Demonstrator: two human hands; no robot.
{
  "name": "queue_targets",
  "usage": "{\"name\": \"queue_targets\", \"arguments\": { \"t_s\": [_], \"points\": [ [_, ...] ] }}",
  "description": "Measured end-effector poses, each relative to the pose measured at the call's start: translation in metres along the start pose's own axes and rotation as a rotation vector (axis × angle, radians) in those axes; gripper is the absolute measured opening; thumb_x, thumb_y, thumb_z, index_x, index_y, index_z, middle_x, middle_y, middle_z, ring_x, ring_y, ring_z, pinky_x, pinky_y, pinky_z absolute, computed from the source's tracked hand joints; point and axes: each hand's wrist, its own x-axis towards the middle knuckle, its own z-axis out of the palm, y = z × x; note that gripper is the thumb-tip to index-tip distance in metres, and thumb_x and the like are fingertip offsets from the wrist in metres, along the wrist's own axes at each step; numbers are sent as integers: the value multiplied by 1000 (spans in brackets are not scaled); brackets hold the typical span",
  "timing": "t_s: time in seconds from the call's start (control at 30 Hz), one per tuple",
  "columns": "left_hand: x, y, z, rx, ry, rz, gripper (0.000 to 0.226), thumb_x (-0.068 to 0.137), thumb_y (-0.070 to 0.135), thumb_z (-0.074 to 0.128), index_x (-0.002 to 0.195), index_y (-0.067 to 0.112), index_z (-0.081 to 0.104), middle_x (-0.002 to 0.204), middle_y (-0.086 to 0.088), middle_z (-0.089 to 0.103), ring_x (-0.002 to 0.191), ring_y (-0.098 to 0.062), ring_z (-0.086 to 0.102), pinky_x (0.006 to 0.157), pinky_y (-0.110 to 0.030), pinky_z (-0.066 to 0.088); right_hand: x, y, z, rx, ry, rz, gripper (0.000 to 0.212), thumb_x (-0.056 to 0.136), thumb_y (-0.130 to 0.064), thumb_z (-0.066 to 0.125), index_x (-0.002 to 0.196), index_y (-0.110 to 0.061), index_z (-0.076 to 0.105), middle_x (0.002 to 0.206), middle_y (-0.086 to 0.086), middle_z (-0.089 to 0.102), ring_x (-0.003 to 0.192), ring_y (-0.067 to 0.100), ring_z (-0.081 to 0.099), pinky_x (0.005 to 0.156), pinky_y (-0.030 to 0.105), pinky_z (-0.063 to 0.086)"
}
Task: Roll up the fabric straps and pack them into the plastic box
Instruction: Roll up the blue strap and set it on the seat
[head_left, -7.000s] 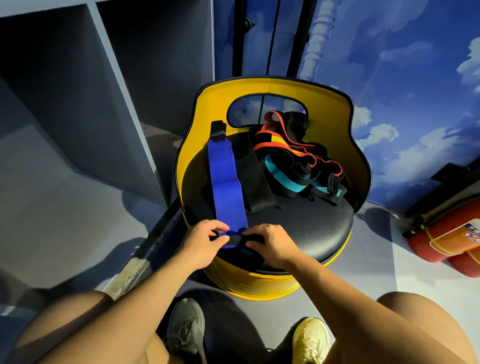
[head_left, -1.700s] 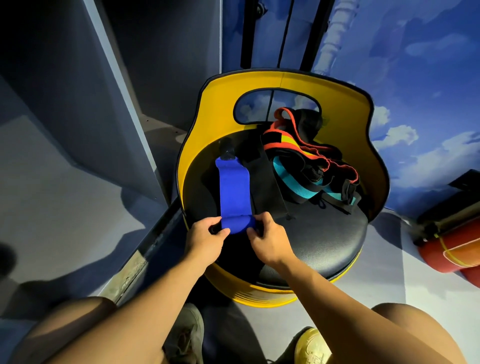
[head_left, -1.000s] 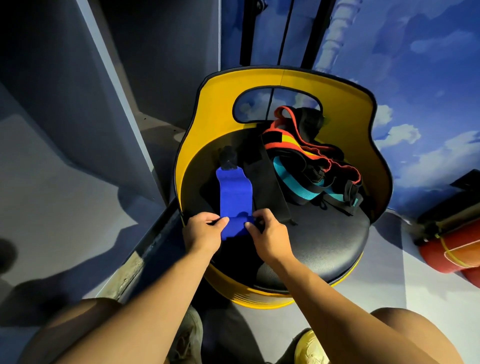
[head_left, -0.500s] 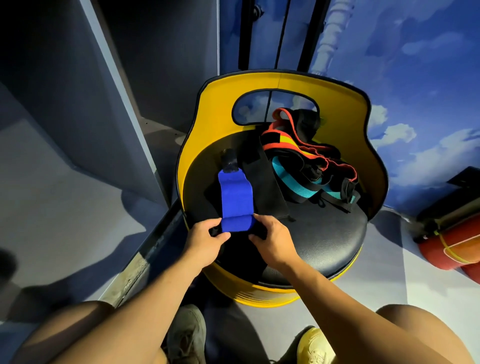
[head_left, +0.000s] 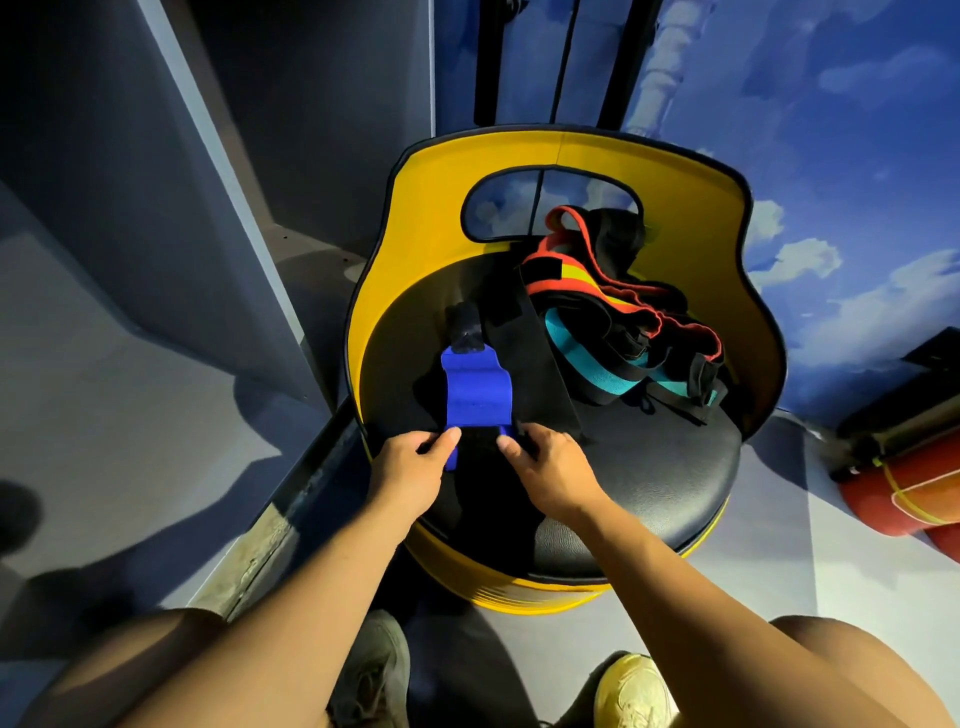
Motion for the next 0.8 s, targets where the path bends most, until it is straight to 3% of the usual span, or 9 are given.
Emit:
{"name": "queue_targets", "arguments": {
  "t_s": [0.07, 0.17, 0.3, 0.37, 0.5, 0.57, 0.63, 0.7, 0.8],
  "points": [
    [2, 3, 7, -86, 95, 12, 29, 95, 46, 62, 112, 23, 72, 105, 5, 69, 98, -14, 62, 86, -35, 56, 6, -1, 4, 47, 37, 18, 46, 99, -52, 50, 111, -10, 66, 98, 4, 69, 92, 25, 65, 72, 34, 50],
    [2, 6, 14, -138, 151, 21, 32, 96, 44, 61, 117, 22, 72, 109, 6, 69, 105, -15, 62, 89, -36, 55, 6, -6, 9, 119, 110, 46, 40, 100, -47, 53, 111, -10, 65, 97, 2, 70, 91, 22, 66, 74, 37, 52],
    [-3, 3, 15, -185, 29, -4, 37, 100, 28, 58, 137, 28, 60, 132, 6, 61, 119, -16, 55, 97, -35, 48, -2, -10, 13, 147, 207, 75, 31, 100, -42, 56, 108, -13, 58, 79, -8, 58, 79, 18, 60, 62, 25, 42],
    [-6, -1, 13, -159, -10, 2, 42, 101, 21, 56, 141, 32, 55, 137, 5, 56, 126, -20, 52, 99, -37, 46, -4, -11, 13, 152, 145, 74, 29, 101, -39, 54, 111, -12, 56, 85, -6, 60, 80, 16, 59, 57, 16, 38],
    [-11, -8, 7, -117, -17, 17, 41, 101, 19, 57, 139, 33, 57, 137, 3, 58, 126, -22, 53, 101, -41, 47, -13, -10, 6, 211, 0, 69, 36, 96, -22, 63, 128, -12, 53, 111, 1, 66, 99, 16, 63, 79, 21, 50],
    [-14, -10, 3, -83, -41, 26, 37, 100, 21, 58, 135, 30, 61, 131, 4, 61, 119, -20, 56, 96, -38, 50, -18, -8, 2, 180, -18, 47, 37, 95, -19, 65, 129, -11, 55, 107, -1, 65, 95, 12, 63, 75, 11, 47],
    [-16, -14, 1, -45, -65, 36, 32, 100, 25, 59, 131, 26, 64, 123, 4, 64, 111, -17, 58, 90, -34, 50, -21, -6, -2, 145, -19, 23, 28, 96, -22, 64, 122, -10, 60, 91, -10, 59, 78, 3, 56, 61, 5, 41],
    [-16, -17, -1, -22, -81, 22, 33, 99, 34, 60, 129, 22, 65, 119, 1, 67, 109, -20, 62, 92, -38, 53, -23, -4, -5, 124, -30, 21, 11, 99, -26, 62, 102, -15, 63, 78, -15, 53, 67, 0, 50, 56, 6, 40],
    [-12, -19, -2, -11, -88, -8, 29, 96, 44, 60, 105, 21, 73, 102, -4, 73, 97, -24, 69, 90, -49, 57, -20, -6, -6, 95, -45, 28, 30, 101, -32, 58, 73, -29, 48, 69, -14, 50, 61, 2, 47, 53, 9, 39]
  ]
}}
